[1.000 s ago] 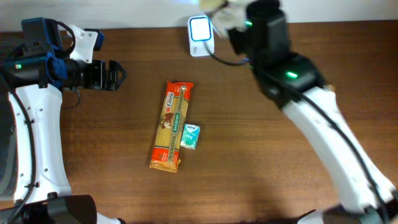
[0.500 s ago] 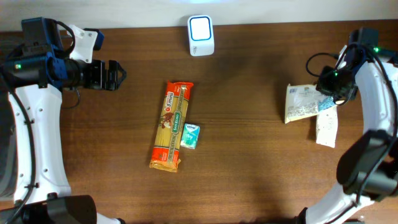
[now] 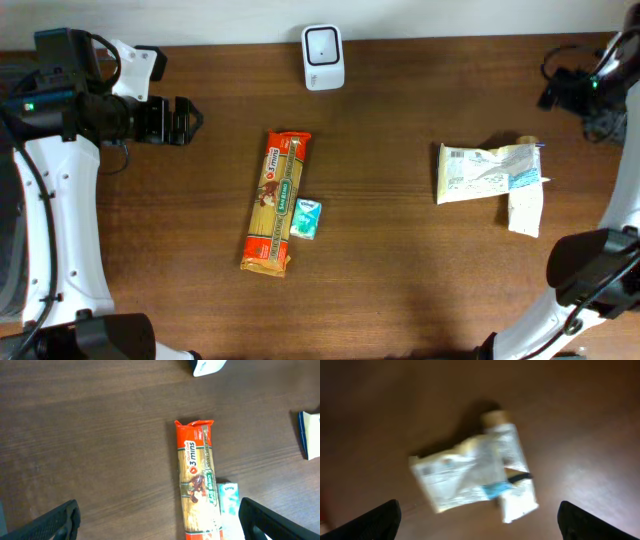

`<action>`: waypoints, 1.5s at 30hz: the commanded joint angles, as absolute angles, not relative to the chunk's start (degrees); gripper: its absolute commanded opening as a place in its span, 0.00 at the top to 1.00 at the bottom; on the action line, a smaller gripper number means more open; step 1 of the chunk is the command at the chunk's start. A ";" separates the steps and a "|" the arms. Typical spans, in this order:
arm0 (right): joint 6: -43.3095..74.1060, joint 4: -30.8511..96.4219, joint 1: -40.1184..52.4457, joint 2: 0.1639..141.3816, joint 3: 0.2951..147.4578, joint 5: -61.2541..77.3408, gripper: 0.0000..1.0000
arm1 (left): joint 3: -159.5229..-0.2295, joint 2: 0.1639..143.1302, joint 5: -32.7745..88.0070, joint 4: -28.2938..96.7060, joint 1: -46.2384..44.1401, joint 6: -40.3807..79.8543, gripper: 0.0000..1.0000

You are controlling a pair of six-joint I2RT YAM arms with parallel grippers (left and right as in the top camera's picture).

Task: Scan the item barcode
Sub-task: 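Carry the wipe pack right and drop it beside the tube, then move the right gripper to the green tissue pack and grasp it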

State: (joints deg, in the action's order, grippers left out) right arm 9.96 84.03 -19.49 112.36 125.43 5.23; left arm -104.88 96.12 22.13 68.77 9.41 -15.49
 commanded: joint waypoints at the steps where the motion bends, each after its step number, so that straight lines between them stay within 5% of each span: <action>1: 9.93 83.09 -14.09 112.25 123.70 25.43 0.01 | -105.03 96.25 22.72 68.66 9.56 -16.38 0.01; 2: 9.93 82.26 -11.25 112.64 122.04 27.35 0.01 | -105.03 96.25 22.72 68.66 9.56 -16.36 0.01; 6: 9.96 73.97 5.54 113.97 112.51 26.48 0.27 | -105.03 96.25 22.72 68.66 9.54 -16.36 0.01; 13: 18.81 46.89 30.26 114.26 94.26 24.62 0.54 | -105.03 96.25 22.72 68.66 9.56 -16.36 0.01; 22: 33.61 36.60 42.11 114.93 84.14 17.72 0.94 | -105.03 96.25 22.72 68.66 9.54 -16.38 0.01; 32: 35.03 31.40 42.09 119.11 79.96 16.93 0.96 | -105.03 96.25 22.72 68.66 9.54 -16.38 0.01; 36: 33.95 39.86 39.03 119.07 81.71 17.82 0.96 | -105.03 96.25 22.72 68.69 9.56 -16.36 0.01; 40: 20.53 55.42 33.30 119.04 87.18 17.15 0.95 | -105.03 96.25 22.72 68.66 9.56 -16.36 0.01; 45: 16.78 59.55 25.71 119.04 88.47 8.43 0.85 | -105.03 96.25 22.72 68.66 9.54 -16.38 0.01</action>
State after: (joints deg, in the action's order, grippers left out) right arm 18.76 60.16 28.36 118.98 87.33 12.27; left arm -104.86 96.12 22.13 68.77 9.41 -15.46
